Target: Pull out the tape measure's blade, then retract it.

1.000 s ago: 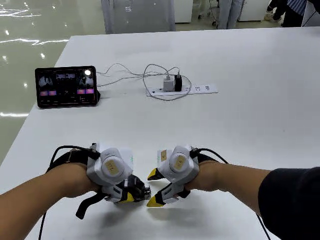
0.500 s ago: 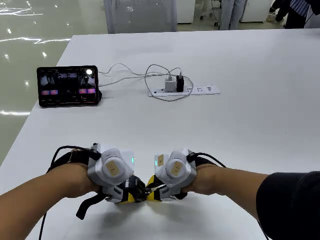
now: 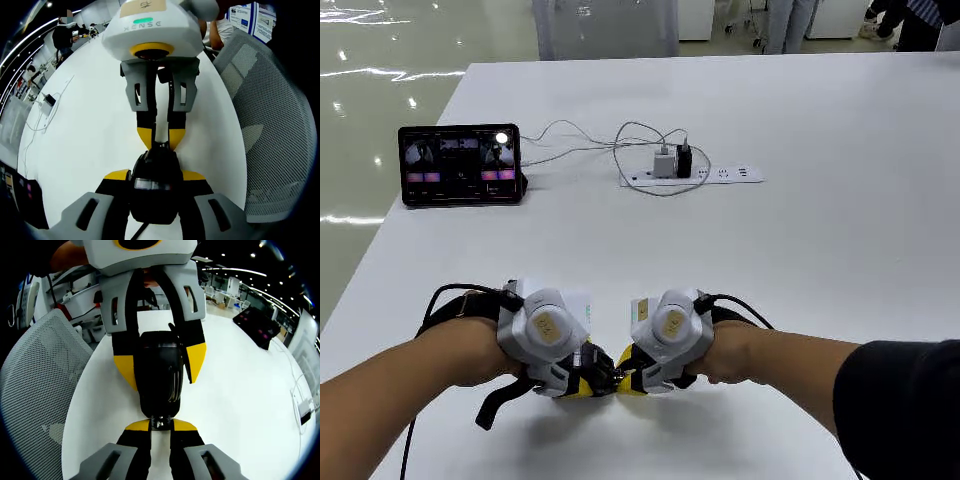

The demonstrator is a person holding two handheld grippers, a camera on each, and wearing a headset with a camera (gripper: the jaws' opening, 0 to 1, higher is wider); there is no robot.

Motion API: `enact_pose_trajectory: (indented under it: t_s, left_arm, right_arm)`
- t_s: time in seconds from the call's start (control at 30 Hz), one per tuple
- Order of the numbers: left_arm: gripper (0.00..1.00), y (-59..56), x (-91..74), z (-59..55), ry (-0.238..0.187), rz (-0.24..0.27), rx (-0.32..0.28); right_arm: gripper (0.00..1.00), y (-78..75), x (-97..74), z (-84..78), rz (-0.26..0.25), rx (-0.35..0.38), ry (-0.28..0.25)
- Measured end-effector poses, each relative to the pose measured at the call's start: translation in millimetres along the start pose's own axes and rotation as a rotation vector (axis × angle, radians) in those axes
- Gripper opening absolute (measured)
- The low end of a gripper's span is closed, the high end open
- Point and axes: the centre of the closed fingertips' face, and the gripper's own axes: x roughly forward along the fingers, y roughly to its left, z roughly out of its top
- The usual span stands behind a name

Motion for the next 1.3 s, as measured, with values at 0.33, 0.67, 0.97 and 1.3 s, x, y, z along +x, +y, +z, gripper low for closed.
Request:
enact_pose_trajectory:
  t_s: [0.33, 0.67, 0.97, 1.3]
  left_arm:
    - [0.32, -0.2, -0.8, -0.1, -0.002, -0.005, -0.002]
    - [0.32, -0.3, -1.5, -0.2, -0.009, -0.002, -0.008]
    - [0.32, 0.7, -2.1, -0.2, -0.022, 0.001, -0.017]
    - [0.32, 0.3, -2.3, -0.6, -0.027, -0.001, -0.012]
  right_arm:
    - [0.09, 0.1, -1.6, -1.7, -0.006, -0.006, 0.011]
    - [0.11, -0.5, -5.9, -5.9, -0.007, 0.003, 0.015]
    - [0.13, -1.3, -2.3, -2.7, 0.006, 0.006, 0.01]
    - [0.1, -1.4, -2.1, -1.9, 0.003, 0.02, -0.029]
